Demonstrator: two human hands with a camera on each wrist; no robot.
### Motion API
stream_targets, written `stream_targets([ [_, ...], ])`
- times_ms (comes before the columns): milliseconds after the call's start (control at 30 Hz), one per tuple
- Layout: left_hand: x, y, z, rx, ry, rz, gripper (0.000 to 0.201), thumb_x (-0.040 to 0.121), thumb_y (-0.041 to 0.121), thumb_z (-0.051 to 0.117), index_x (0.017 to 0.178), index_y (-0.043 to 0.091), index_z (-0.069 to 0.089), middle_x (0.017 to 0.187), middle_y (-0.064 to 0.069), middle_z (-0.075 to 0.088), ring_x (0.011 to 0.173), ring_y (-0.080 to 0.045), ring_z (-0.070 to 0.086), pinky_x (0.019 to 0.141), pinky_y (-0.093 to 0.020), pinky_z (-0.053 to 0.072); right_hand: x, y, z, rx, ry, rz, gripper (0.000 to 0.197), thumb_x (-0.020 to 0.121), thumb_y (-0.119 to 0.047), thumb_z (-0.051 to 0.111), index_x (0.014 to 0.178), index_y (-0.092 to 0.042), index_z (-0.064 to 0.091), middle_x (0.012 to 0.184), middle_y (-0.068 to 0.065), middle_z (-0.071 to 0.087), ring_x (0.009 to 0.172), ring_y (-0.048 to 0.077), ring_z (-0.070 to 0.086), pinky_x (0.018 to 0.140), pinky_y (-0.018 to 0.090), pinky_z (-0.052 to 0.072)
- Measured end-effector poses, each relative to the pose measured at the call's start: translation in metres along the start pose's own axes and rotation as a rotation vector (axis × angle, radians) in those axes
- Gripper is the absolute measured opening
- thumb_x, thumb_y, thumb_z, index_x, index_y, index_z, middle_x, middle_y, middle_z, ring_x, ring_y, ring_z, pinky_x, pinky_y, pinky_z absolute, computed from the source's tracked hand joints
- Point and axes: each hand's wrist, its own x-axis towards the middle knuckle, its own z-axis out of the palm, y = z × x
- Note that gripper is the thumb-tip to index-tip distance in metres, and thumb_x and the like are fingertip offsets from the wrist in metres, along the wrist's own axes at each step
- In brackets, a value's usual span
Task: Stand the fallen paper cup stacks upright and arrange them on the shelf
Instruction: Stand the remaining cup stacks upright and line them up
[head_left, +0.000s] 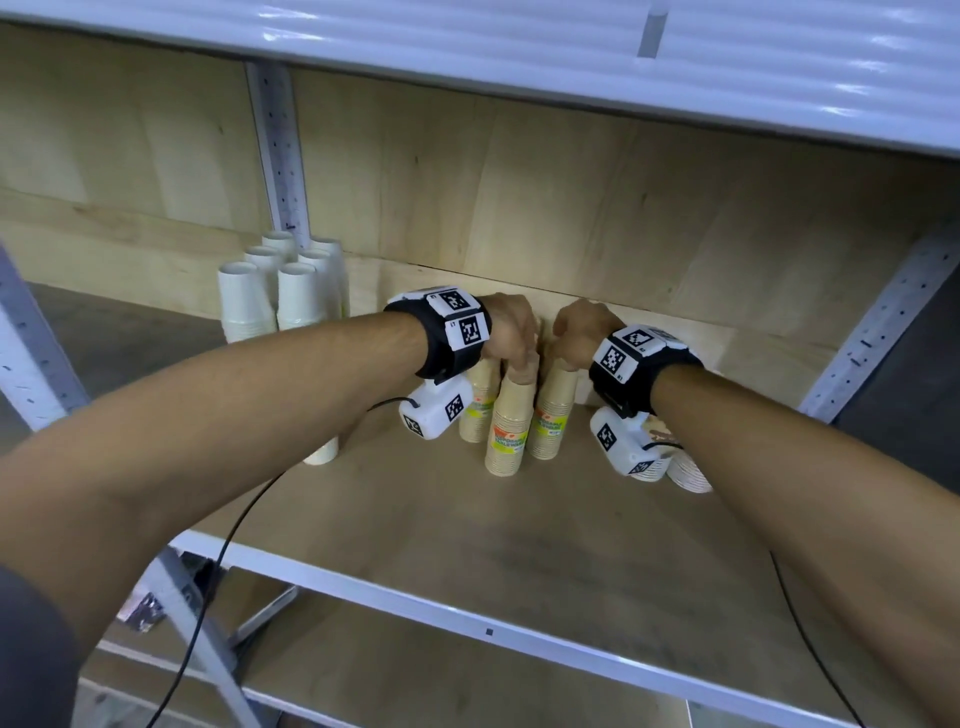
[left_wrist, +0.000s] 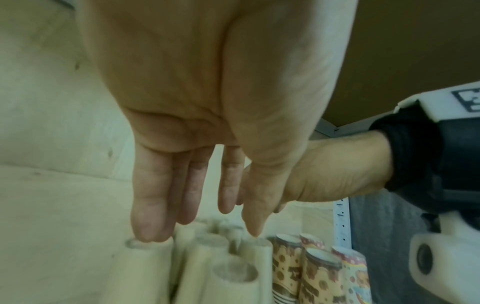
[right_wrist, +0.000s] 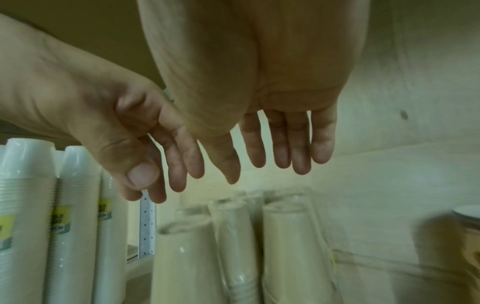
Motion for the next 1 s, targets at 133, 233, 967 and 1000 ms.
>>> stream_targets([
  [133, -0.023, -0.014, -0.036, -0.021, 0.071, -0.046, 0.039, 0.084, 0.025, 0.075, 0.120, 0.014, 0.066, 0.123, -0.006, 0.061, 0.107, -0.026, 0.064, 0.086, -0.036, 0.057, -0.003, -0.026, -0.021, 0.018, 0.048, -0.089, 0.036, 0.086, -0.025, 0.067, 0.113, -0.002, 0.067, 0.117, 0.013, 0.064, 0.106, 0.028, 0.063, 0.084, 0.031, 0.052],
  [233, -0.043, -0.027, -0.064, 0.001, 0.148, -0.084, 0.041, 0.086, 0.026, 0.073, 0.124, 0.015, 0.064, 0.127, -0.004, 0.059, 0.105, -0.023, 0.060, 0.087, -0.035, 0.056, -0.005, -0.055, -0.032, 0.031, 0.071, -0.144, 0.038, 0.085, -0.029, 0.069, 0.114, -0.005, 0.066, 0.117, 0.011, 0.063, 0.104, 0.027, 0.063, 0.085, 0.032, 0.053],
  [967, -0.144, -0.173, -0.105, 0.193, 0.271, -0.466, 0.036, 0.091, 0.023, 0.065, 0.123, 0.006, 0.066, 0.126, -0.013, 0.061, 0.099, -0.025, 0.059, 0.076, -0.030, 0.045, -0.019, -0.237, -0.010, 0.320, 0.034, -0.529, 0.049, 0.083, -0.055, 0.063, 0.112, -0.016, 0.064, 0.109, 0.004, 0.064, 0.096, 0.025, 0.063, 0.082, 0.034, 0.053],
  [1000, -0.145, -0.176, -0.103, 0.167, 0.275, -0.470, 0.035, 0.091, 0.023, 0.067, 0.122, 0.007, 0.066, 0.125, -0.011, 0.061, 0.096, -0.023, 0.057, 0.075, -0.030, 0.045, -0.019, -0.241, -0.008, 0.311, 0.039, -0.531, 0.047, 0.083, -0.052, 0.065, 0.113, -0.016, 0.063, 0.106, 0.003, 0.063, 0.095, 0.025, 0.062, 0.079, 0.033, 0.052],
])
